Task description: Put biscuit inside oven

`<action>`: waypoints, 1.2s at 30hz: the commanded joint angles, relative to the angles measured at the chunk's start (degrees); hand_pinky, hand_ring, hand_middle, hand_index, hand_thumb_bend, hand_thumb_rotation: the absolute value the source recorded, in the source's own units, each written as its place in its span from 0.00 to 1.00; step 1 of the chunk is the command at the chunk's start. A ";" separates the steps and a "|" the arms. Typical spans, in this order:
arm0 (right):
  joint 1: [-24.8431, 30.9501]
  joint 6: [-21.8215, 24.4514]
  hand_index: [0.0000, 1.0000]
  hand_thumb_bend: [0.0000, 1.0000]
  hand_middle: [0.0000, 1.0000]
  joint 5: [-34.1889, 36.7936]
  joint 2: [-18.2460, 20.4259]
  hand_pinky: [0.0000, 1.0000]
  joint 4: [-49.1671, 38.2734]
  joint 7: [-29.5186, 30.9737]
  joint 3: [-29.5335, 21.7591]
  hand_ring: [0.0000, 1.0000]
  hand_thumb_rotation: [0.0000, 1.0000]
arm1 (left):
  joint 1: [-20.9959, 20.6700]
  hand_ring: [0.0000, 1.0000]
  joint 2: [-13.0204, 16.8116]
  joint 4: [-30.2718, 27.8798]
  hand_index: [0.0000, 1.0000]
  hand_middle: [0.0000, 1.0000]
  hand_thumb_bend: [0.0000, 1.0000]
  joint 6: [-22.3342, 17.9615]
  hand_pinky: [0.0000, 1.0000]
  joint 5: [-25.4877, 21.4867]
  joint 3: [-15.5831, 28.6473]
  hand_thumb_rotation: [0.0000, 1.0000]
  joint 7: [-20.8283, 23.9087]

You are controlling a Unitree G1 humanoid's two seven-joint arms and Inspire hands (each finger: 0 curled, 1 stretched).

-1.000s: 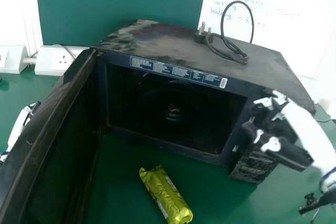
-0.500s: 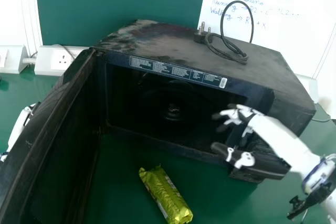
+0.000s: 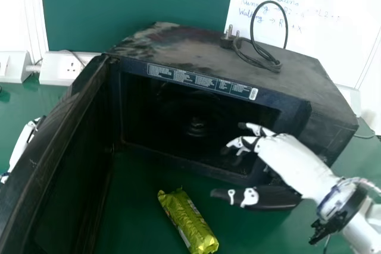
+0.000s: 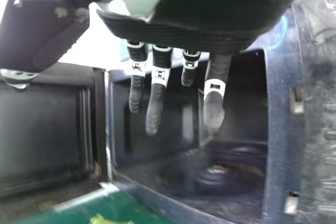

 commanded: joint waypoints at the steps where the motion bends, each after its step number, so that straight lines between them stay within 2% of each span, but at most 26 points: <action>1: -0.92 1.59 0.74 1.00 0.64 -4.17 -2.04 0.18 -2.36 1.47 2.06 0.58 0.88 | 0.52 0.41 -0.04 -0.48 0.49 0.45 0.52 0.01 0.34 -0.08 0.21 0.07 0.09; 3: -3.20 6.37 0.82 1.00 0.73 -4.30 -5.39 0.05 -4.02 6.64 3.96 0.70 0.84 | 0.43 0.41 -0.03 -0.42 0.49 0.45 0.52 -0.10 0.34 -0.02 0.17 0.07 0.10; 4: -4.79 8.48 0.86 1.00 0.78 -3.53 -7.41 0.02 -4.39 9.53 4.94 0.77 0.86 | 0.40 0.41 -0.03 -0.40 0.49 0.45 0.52 -0.13 0.34 -0.03 0.16 0.07 0.08; 6: -7.72 11.70 0.89 1.00 0.84 -2.22 -9.32 0.00 -4.71 12.88 6.86 0.84 0.88 | 0.37 0.41 0.00 -0.39 0.49 0.45 0.52 -0.30 0.34 0.10 0.11 0.07 0.10; 9: -10.04 12.51 0.84 1.00 0.81 -1.85 -8.77 0.02 -3.97 13.22 9.49 0.79 0.85 | 0.51 0.41 -0.01 -0.90 0.49 0.45 0.52 -0.01 0.34 0.10 0.04 0.07 0.15; 10: -10.42 12.39 0.82 1.00 0.78 -2.32 -8.62 0.11 -3.73 13.06 10.36 0.74 0.84 | 0.52 0.41 -0.04 -1.03 0.49 0.45 0.52 0.00 0.34 0.05 0.02 0.07 0.11; 12: -11.39 12.11 0.80 1.00 0.75 -3.42 -9.01 0.16 -3.29 13.32 12.31 0.69 0.86 | 0.58 0.41 -0.12 -1.32 0.49 0.45 0.52 0.05 0.34 -0.09 -0.03 0.07 -0.02; 13: -11.92 11.86 0.79 1.00 0.74 -3.80 -9.33 0.16 -3.02 13.62 13.24 0.67 0.87 | 0.61 0.41 -0.17 -1.43 0.49 0.45 0.52 0.06 0.34 -0.18 -0.06 0.07 -0.11; 15: -13.40 12.15 0.81 1.00 0.76 -4.69 -10.18 0.05 -2.74 15.08 15.33 0.71 0.89 | 0.72 0.41 -0.33 -1.82 0.49 0.45 0.52 0.27 0.34 -0.23 -0.14 0.07 -0.08; 18: -15.67 13.12 0.78 1.00 0.76 -6.43 -9.98 0.00 -2.35 16.51 18.58 0.70 0.87 | 1.11 0.41 -0.52 -3.03 0.49 0.45 0.52 1.86 0.34 0.45 -0.45 0.07 0.97; 22: -17.53 11.66 0.73 1.00 0.66 -9.04 -8.90 0.07 -1.16 16.23 22.01 0.52 0.83 | 1.94 0.39 -0.84 -5.59 0.48 0.45 0.52 3.59 0.33 1.23 -0.92 0.07 2.07; 25: -18.63 10.35 0.72 1.00 0.69 -11.58 -8.03 0.17 0.36 16.55 25.06 0.58 0.88 | 2.62 0.40 -0.99 -7.73 0.48 0.45 0.52 4.77 0.34 1.11 -1.08 0.07 2.21; 27: -19.64 10.32 0.70 1.00 0.70 -12.02 -7.23 0.18 1.79 17.84 27.04 0.56 0.90 | 2.98 0.40 -1.01 -8.88 0.48 0.45 0.52 5.52 0.34 0.88 -1.16 0.06 2.17; 31: -21.86 13.44 0.73 1.00 0.75 -12.69 -4.97 0.20 4.30 21.21 30.30 0.63 0.85 | 3.15 0.39 -1.03 -9.64 0.48 0.44 0.52 6.24 0.34 1.25 -1.19 0.07 2.69; 35: -21.04 16.70 0.76 1.00 0.76 -13.66 -3.67 0.19 3.81 22.56 30.40 0.65 0.82 | 3.09 0.39 -1.01 -9.82 0.48 0.44 0.52 6.15 0.33 1.22 -1.27 0.07 2.45; 36: -20.34 17.15 0.78 1.00 0.77 -13.83 -3.43 0.15 3.54 22.44 30.11 0.66 0.81 | 3.13 0.39 -1.05 -10.00 0.48 0.44 0.52 6.31 0.33 1.18 -1.28 0.07 2.50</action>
